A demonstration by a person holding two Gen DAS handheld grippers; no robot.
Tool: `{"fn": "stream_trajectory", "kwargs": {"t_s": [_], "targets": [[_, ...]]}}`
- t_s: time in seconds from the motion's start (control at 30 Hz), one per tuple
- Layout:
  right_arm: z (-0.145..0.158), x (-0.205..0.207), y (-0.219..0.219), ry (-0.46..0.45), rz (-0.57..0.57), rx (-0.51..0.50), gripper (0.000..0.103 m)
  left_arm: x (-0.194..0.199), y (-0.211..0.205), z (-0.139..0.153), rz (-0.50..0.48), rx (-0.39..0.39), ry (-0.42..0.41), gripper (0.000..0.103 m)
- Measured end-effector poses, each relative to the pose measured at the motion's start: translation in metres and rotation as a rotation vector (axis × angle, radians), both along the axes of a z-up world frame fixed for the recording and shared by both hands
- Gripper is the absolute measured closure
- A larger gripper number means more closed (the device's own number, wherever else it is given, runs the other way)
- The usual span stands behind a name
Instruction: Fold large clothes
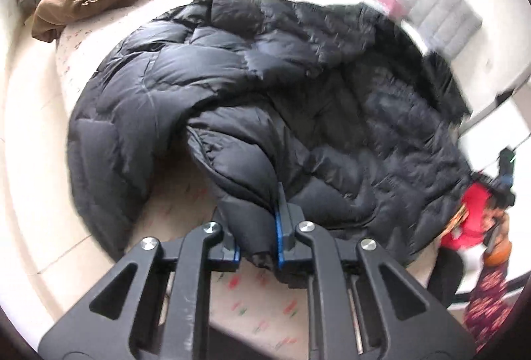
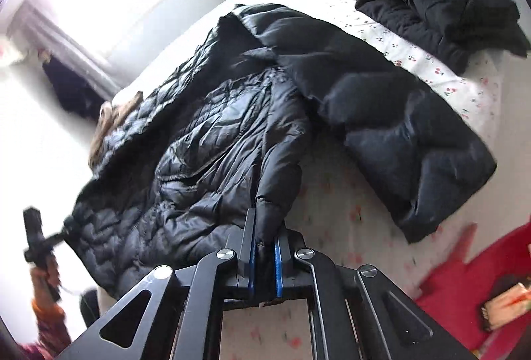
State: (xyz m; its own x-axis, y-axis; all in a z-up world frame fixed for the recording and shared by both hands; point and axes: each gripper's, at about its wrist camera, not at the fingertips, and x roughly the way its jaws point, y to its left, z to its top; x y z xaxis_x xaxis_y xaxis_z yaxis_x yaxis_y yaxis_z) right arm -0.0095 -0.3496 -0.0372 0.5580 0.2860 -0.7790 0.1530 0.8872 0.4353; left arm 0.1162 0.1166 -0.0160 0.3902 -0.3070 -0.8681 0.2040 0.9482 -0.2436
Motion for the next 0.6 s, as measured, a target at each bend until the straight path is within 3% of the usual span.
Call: {"fn": "stream_trajectory", "kwargs": {"t_s": [0.07, 0.17, 0.2, 0.27, 0.33, 0.43, 0.6], "targets": [[-0.006, -0.004, 0.004, 0.033, 0.011, -0.029, 0.095, -0.004, -0.008, -0.013, -0.025, 0.084, 0.028, 0.084], [-0.025, 0.002, 0.001, 0.108, 0.018, -0.082, 0.085, -0.004, -0.021, -0.031, -0.041, 0.226, 0.055, 0.065], [-0.029, 0.004, -0.001, 0.145, 0.003, -0.095, 0.082, -0.005, -0.031, -0.027, -0.048, 0.285, 0.031, 0.055], [-0.030, 0.001, -0.007, 0.208, -0.027, -0.093, 0.063, -0.012, -0.043, -0.010, -0.077, 0.371, -0.033, 0.036], [-0.015, -0.003, -0.012, 0.215, -0.036, -0.104, 0.048, -0.022, -0.054, 0.017, -0.116, 0.414, -0.156, 0.014], [0.018, -0.002, -0.014, 0.146, -0.046, -0.191, 0.040, -0.025, -0.071, 0.043, -0.185, 0.433, -0.278, 0.006], [0.047, 0.021, 0.001, 0.076, -0.026, -0.253, 0.030, 0.011, -0.099, 0.032, -0.281, 0.470, -0.287, 0.006]]}}
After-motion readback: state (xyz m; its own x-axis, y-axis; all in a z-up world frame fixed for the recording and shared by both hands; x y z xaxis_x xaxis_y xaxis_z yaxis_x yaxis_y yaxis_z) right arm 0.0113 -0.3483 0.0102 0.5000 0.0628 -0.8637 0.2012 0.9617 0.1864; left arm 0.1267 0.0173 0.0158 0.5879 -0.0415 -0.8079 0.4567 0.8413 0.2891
